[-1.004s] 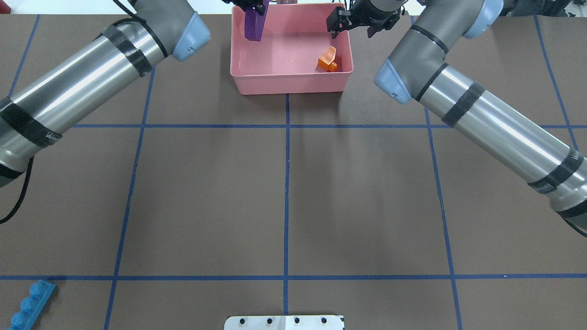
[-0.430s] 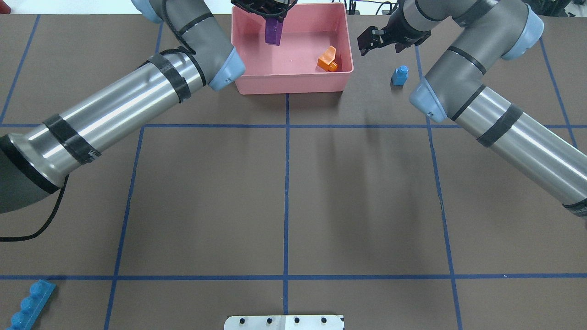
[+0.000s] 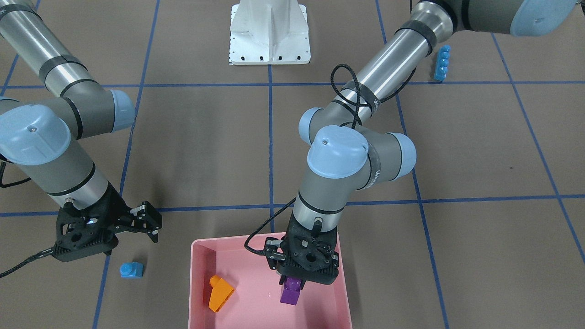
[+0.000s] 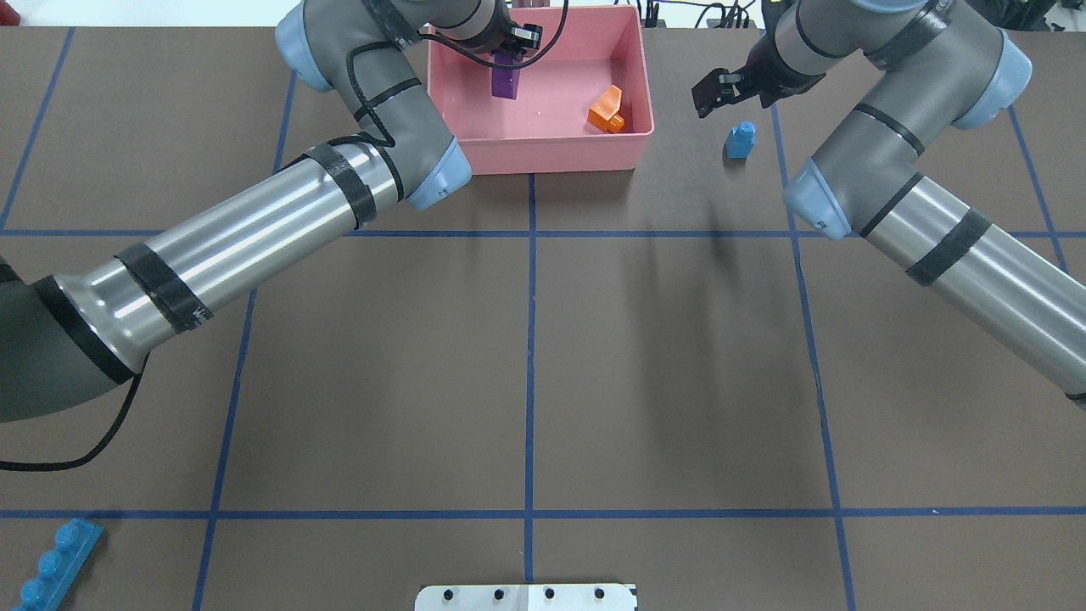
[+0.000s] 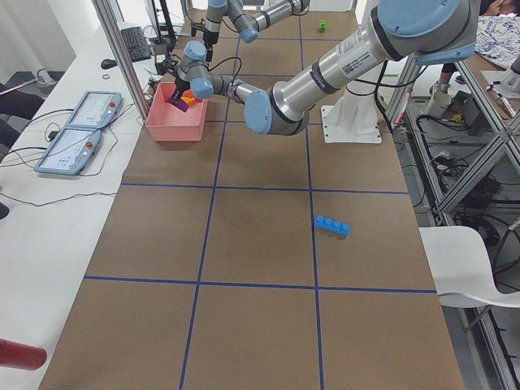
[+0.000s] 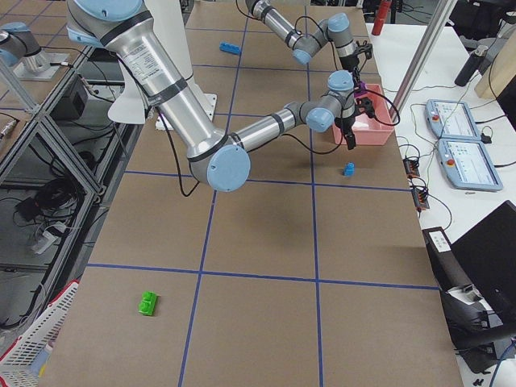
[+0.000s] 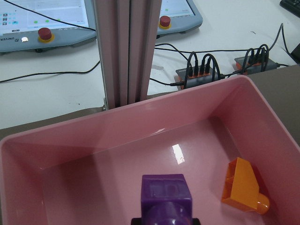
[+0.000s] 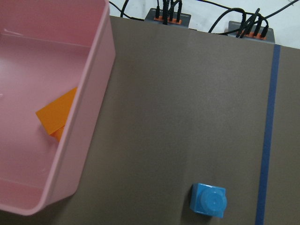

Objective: Put all blocks into box

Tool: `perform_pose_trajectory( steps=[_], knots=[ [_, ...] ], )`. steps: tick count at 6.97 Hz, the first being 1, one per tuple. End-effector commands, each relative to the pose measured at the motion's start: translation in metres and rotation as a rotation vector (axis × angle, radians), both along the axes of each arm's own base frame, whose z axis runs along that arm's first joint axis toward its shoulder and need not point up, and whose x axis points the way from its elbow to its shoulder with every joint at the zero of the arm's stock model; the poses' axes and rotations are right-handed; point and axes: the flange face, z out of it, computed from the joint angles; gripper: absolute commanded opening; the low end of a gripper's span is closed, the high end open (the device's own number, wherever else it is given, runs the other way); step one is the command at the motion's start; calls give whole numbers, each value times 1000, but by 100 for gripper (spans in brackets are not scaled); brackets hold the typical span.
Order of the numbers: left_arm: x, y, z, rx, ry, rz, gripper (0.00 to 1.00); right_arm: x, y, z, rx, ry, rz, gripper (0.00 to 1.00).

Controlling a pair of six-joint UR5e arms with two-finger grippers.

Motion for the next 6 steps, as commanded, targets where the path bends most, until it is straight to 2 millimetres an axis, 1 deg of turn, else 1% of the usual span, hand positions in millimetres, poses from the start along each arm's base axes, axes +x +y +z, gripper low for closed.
perform_pose_trajectory(
  steps=[1,2,3,4,5,6],
  knots=[
    [-1,-1,-4,-3,6,-14,100,-11,-19,52,42,1,26,99],
    [-3,-1,-10,-7,20,-21,100,-13,-21,64,42,9,29,99],
    [-6,-1,-18,-1,30,-20,100,-16,-20,66,43,16,31,99],
    [-7,-2,-19,-3,33,-16,100,-30,-22,75,44,49,43,99],
    [-8,-2,-18,-3,29,-3,100,-41,-22,80,40,67,42,99],
    [-28,-11,-21,-6,45,42,100,-49,-19,86,36,79,38,99]
  ],
)
